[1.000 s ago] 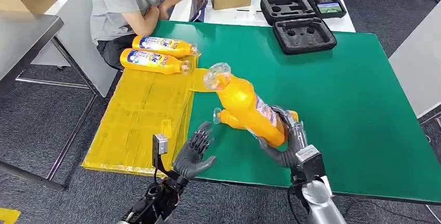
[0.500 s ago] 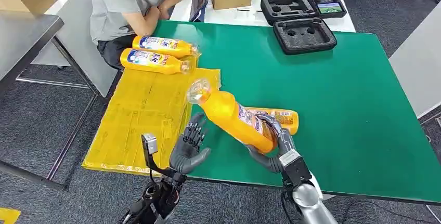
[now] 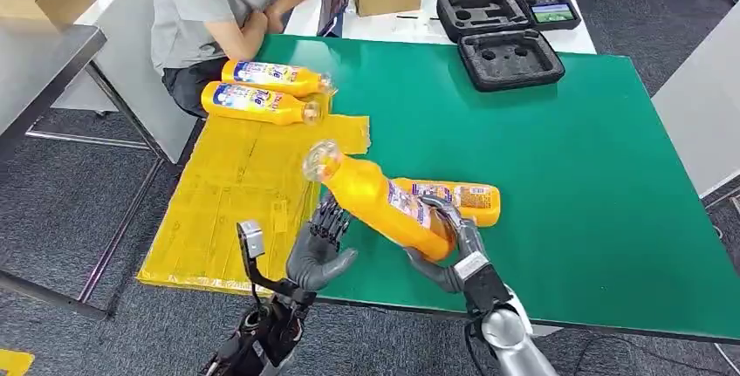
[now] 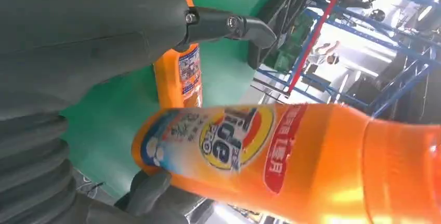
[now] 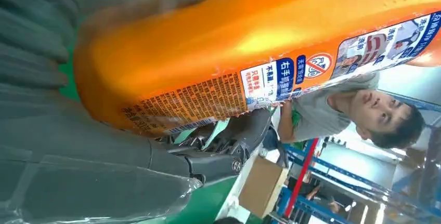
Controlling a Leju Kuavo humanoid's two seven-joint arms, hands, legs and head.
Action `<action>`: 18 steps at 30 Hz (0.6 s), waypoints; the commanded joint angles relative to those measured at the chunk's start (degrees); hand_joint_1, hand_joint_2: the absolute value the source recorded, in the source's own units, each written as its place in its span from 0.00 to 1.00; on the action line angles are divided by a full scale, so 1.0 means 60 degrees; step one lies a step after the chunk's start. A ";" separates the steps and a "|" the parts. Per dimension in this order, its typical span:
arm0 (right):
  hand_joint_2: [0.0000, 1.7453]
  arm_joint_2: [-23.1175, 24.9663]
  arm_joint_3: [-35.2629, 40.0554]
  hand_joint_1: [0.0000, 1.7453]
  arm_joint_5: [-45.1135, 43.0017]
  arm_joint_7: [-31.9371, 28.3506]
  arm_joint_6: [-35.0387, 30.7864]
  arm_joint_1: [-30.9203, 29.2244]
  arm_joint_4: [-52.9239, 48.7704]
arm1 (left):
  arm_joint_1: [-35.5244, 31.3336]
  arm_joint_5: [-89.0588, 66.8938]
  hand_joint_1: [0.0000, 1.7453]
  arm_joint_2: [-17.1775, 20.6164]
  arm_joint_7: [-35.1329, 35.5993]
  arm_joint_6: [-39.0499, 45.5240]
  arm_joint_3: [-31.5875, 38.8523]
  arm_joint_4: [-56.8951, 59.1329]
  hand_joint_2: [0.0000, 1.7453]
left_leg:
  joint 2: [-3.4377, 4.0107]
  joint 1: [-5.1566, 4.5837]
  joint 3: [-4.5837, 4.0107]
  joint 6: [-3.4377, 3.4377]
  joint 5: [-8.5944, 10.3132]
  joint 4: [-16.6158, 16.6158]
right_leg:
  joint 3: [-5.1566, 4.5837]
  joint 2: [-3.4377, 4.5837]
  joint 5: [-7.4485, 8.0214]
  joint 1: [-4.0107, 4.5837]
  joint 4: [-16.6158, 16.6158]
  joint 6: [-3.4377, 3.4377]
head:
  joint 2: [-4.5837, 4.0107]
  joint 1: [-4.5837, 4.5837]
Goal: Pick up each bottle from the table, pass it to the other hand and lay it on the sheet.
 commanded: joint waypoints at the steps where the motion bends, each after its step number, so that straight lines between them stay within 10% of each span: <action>1: 1.00 0.0375 0.0388 1.00 -0.0049 -0.0019 0.0068 -0.0701 0.1325 | -0.0355 0.0049 0.00 0.0168 0.0033 -0.0041 -0.0384 0.0493 1.00 | 0.0015 -0.0001 0.0033 0.0004 -0.0010 -0.0005 | 0.0029 0.0008 -0.0005 0.0002 -0.0007 -0.0013 | 0.0000 0.0000; 18: 1.00 0.0473 0.0787 1.00 -0.0086 -0.0019 -0.0017 -0.1037 0.1850 | -0.0540 0.0104 0.00 0.0060 0.0092 -0.0073 -0.0594 0.0979 1.00 | 0.0018 0.0000 0.0032 0.0005 -0.0011 -0.0002 | 0.0030 0.0011 -0.0004 0.0003 -0.0008 -0.0014 | 0.0000 0.0000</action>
